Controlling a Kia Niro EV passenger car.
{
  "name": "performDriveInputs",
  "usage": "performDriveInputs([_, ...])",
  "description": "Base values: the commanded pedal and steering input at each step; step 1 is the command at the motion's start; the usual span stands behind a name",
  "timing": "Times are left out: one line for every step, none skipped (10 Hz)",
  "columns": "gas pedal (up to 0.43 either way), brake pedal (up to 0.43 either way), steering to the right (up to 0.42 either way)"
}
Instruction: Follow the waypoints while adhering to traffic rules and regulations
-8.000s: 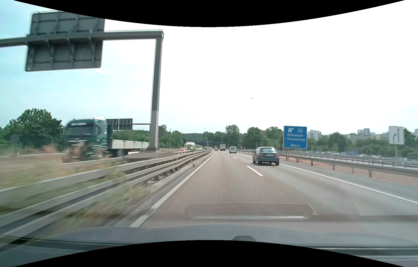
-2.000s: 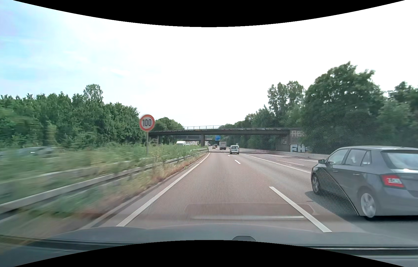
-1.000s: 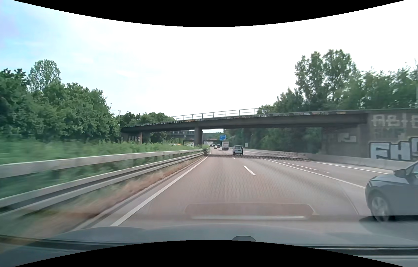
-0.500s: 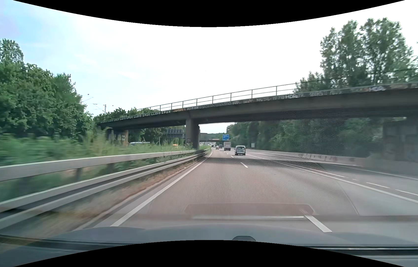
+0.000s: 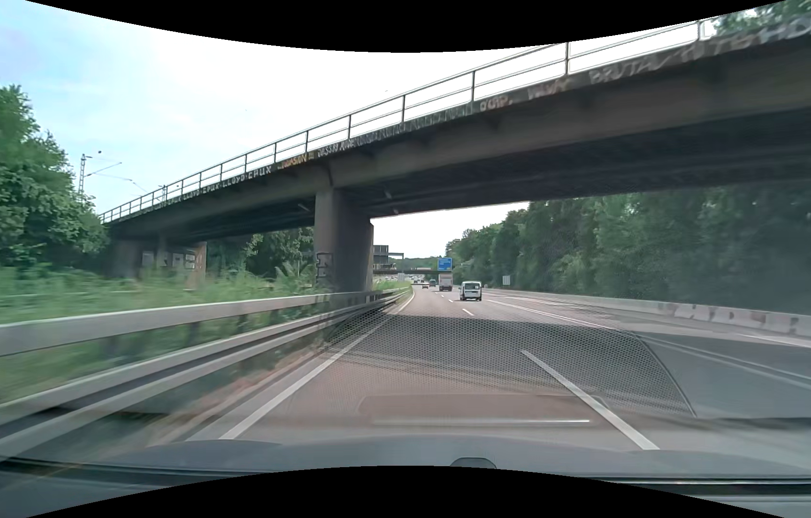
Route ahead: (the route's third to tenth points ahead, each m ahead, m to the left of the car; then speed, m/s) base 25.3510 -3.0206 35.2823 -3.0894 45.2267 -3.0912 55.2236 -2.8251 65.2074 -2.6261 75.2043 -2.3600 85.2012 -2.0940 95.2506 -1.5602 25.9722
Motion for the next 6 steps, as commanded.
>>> performDriveInputs([0.118,0.000,-0.008])
performDriveInputs([0.118,0.000,-0.008])
performDriveInputs([0.118,0.000,-0.008])
performDriveInputs([0.118,0.000,-0.008])
performDriveInputs([0.118,0.000,-0.008])
performDriveInputs([0.118,0.000,-0.008])
